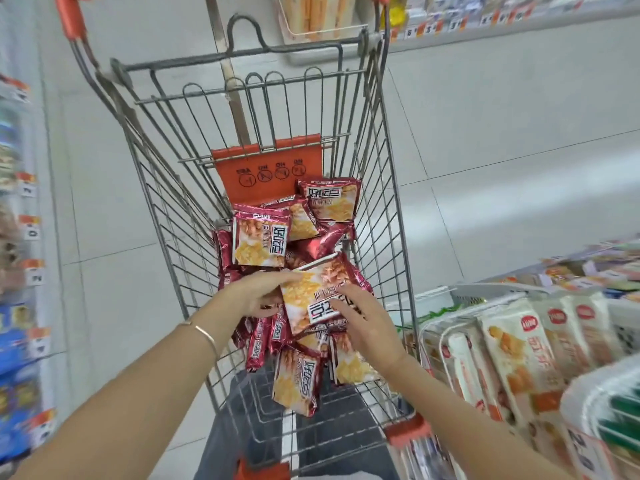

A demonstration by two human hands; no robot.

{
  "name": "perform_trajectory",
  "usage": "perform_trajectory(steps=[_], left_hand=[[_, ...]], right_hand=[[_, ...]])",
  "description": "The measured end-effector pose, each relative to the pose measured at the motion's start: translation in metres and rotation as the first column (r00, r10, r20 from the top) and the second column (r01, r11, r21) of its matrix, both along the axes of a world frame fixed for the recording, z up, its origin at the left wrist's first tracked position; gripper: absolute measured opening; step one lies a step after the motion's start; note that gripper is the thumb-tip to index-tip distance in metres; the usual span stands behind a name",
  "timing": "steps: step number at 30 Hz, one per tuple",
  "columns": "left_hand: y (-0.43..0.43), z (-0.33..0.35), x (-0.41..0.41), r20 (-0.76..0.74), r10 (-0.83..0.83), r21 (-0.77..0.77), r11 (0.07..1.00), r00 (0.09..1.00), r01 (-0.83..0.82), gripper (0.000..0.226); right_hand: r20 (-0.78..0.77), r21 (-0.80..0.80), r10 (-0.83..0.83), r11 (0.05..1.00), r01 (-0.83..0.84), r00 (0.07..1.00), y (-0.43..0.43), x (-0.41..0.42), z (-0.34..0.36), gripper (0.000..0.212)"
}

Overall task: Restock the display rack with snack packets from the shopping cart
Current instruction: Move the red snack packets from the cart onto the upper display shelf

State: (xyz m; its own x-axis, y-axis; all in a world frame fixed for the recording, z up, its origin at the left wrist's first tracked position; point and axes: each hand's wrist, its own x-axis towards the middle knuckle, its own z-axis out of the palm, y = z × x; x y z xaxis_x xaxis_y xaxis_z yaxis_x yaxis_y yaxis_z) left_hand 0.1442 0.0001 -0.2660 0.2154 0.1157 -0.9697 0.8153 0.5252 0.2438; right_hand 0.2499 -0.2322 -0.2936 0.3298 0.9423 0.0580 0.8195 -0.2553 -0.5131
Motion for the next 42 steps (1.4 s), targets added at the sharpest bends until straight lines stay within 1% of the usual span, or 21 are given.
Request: perform_trajectory(steps=[4, 6, 8, 10, 11, 14, 15, 18, 21, 23, 25, 27, 29, 30, 32, 33, 35, 36, 38, 39, 42], left_hand=[[0.013, 0.011, 0.004, 0.171, -0.263, 0.336, 0.922, 0.949, 0.195, 0.094], [0.015, 0.023, 0.008, 0.233, -0.399, 0.292, 0.899, 0.887, 0.328, 0.094], [0.016, 0.028, 0.008, 0.233, -0.445, 0.159, 0.895, 0.865, 0.418, 0.100], [0.017, 0.025, 0.002, 0.206, -0.368, 0.009, 0.927, 0.907, 0.375, 0.110], [0.018, 0.023, -0.002, 0.192, -0.313, -0.036, 0.945, 0.930, 0.325, 0.112], [0.015, 0.022, -0.008, 0.199, -0.121, -0.160, 0.975, 0.972, 0.154, 0.094], [0.013, 0.024, -0.009, 0.200, -0.057, -0.148, 0.985, 0.978, 0.088, 0.085], [0.013, 0.022, -0.012, 0.207, -0.016, -0.105, 0.994, 0.978, 0.038, 0.100], [0.018, 0.024, -0.018, 0.206, -0.037, -0.087, 0.995, 0.978, 0.056, 0.085], [0.019, 0.022, -0.022, 0.241, -0.031, -0.016, 0.999, 0.970, 0.036, 0.092], [0.012, 0.025, -0.023, 0.254, -0.123, -0.026, 0.991, 0.959, 0.134, 0.094], [0.004, 0.024, -0.024, 0.238, -0.204, -0.072, 0.971, 0.950, 0.227, 0.064], [0.001, 0.019, -0.027, 0.187, -0.223, -0.028, 0.972, 0.957, 0.232, 0.038], [0.000, 0.017, -0.028, 0.151, -0.218, 0.017, 0.976, 0.964, 0.218, 0.039], [0.000, 0.010, -0.031, 0.101, -0.175, 0.114, 0.980, 0.979, 0.163, 0.046], [0.001, 0.007, -0.033, 0.093, -0.152, 0.172, 0.976, 0.984, 0.134, 0.044], [0.004, 0.000, -0.038, 0.091, -0.092, 0.269, 0.961, 0.992, 0.064, 0.040], [0.007, -0.003, -0.042, 0.102, -0.054, 0.287, 0.958, 0.993, 0.023, 0.047], [0.012, -0.010, -0.049, 0.114, 0.014, 0.277, 0.960, 0.993, -0.045, 0.067], [0.015, -0.013, -0.054, 0.125, 0.033, 0.278, 0.958, 0.992, -0.066, 0.073], [0.017, -0.011, -0.060, 0.135, 0.035, 0.294, 0.953, 0.990, -0.074, 0.095]], right_hand=[[0.019, -0.029, 0.119, 0.993, -0.118, 0.993, 0.013, 0.005, 0.026, 0.048], [-0.153, -0.144, 0.156, 0.973, -0.179, 0.976, 0.019, 0.006, 0.039, 0.042], [-0.183, -0.120, 0.184, 0.971, -0.208, 0.966, 0.026, 0.007, 0.049, 0.043], [-0.304, -0.106, -0.003, 0.994, -0.031, 0.953, 0.030, 0.007, 0.051, 0.037], [-0.268, -0.089, -0.092, 0.993, 0.071, 0.959, 0.032, 0.008, 0.049, 0.042], [-0.328, -0.170, -0.310, 0.949, 0.267, 0.893, 0.031, 0.001, 0.042, 0.051], [-0.342, -0.203, -0.319, 0.944, 0.261, 0.884, 0.034, -0.001, 0.038, 0.049], [-0.512, -0.358, -0.351, 0.917, 0.176, 0.784, 0.039, 0.002, 0.024, 0.069], [-0.522, -0.424, -0.378, 0.893, 0.152, 0.765, 0.040, 0.018, 0.024, 0.046], [-0.631, -0.485, -0.445, 0.866, 0.124, 0.635, 0.048, 0.026, 0.026, 0.042], [-0.753, -0.594, -0.559, 0.805, 0.007, 0.346, 0.054, 0.030, 0.030, 0.042], [-0.785, -0.614, -0.594, 0.785, -0.087, 0.179, 0.055, 0.028, 0.031, 0.045], [-0.752, -0.656, -0.657, 0.754, 0.034, 0.053, 0.056, 0.027, 0.019, 0.052], [-0.696, -0.701, -0.711, 0.703, 0.119, 0.101, 0.056, 0.027, 0.009, 0.050], [-0.469, -0.790, -0.729, 0.599, 0.134, 0.499, 0.046, 0.029, -0.016, 0.036], [-0.343, -0.831, -0.621, 0.550, 0.081, 0.705, 0.035, 0.026, -0.029, 0.029], [-0.195, -0.904, -0.346, 0.426, -0.032, 0.918, 0.009, 0.013, -0.051, 0.027], [-0.160, -0.925, -0.211, 0.374, -0.072, 0.964, -0.003, 0.006, -0.061, 0.042], [-0.064, -0.924, 0.012, 0.376, -0.064, 0.998, -0.018, -0.008, -0.071, 0.072], [-0.011, -0.917, 0.089, 0.397, -0.046, 0.996, -0.020, -0.012, -0.072, 0.074], [0.041, -0.895, 0.278, 0.438, -0.088, 0.960, -0.015, -0.016, -0.066, 0.050]])
